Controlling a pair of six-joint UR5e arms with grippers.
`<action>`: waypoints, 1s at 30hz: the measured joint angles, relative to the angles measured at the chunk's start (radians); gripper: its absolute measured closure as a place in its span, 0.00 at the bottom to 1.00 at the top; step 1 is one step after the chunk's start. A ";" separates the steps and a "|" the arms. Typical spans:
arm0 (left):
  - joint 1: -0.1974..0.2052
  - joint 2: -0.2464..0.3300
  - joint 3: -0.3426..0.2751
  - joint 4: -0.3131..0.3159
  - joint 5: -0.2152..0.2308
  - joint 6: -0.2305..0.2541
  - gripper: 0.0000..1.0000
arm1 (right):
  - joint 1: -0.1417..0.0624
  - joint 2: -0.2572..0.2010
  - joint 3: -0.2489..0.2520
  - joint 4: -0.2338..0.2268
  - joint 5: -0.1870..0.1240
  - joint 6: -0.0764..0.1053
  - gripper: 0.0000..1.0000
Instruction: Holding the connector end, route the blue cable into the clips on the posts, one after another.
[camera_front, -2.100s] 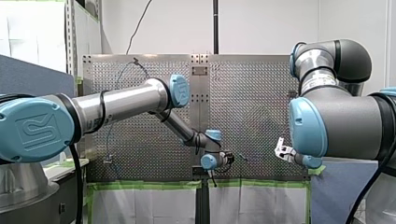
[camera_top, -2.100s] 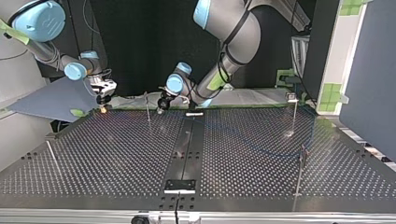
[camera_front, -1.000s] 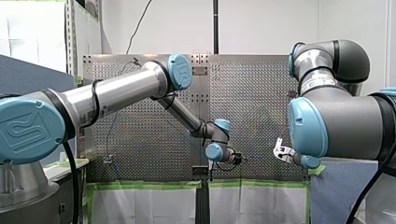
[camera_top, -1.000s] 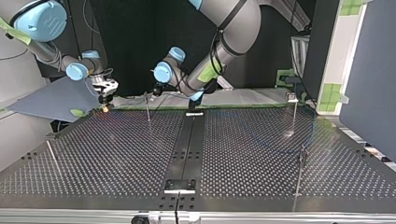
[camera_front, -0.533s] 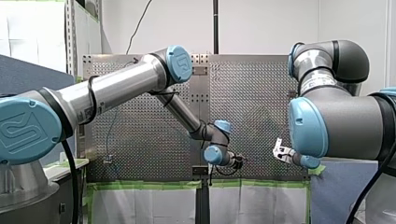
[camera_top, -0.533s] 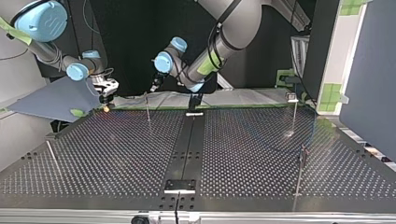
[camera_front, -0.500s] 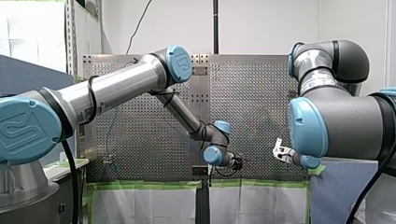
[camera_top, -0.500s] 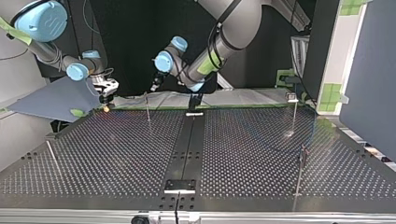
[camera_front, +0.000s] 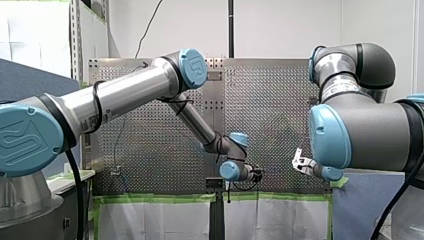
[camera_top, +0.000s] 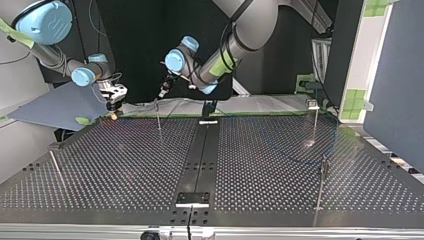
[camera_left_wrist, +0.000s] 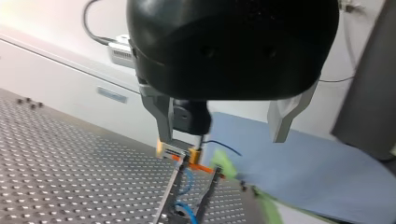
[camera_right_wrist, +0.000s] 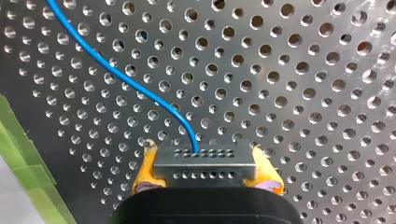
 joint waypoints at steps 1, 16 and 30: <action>-0.002 0.000 0.000 0.010 -0.005 -0.007 0.00 | 0.000 0.000 0.000 0.000 0.000 0.000 1.00; -0.007 -0.002 0.000 0.084 -0.031 -0.031 0.00 | 0.004 0.002 -0.001 0.003 -0.002 0.000 1.00; -0.007 -0.002 0.000 0.051 -0.042 -0.032 0.00 | 0.004 0.003 0.000 0.005 -0.004 0.000 1.00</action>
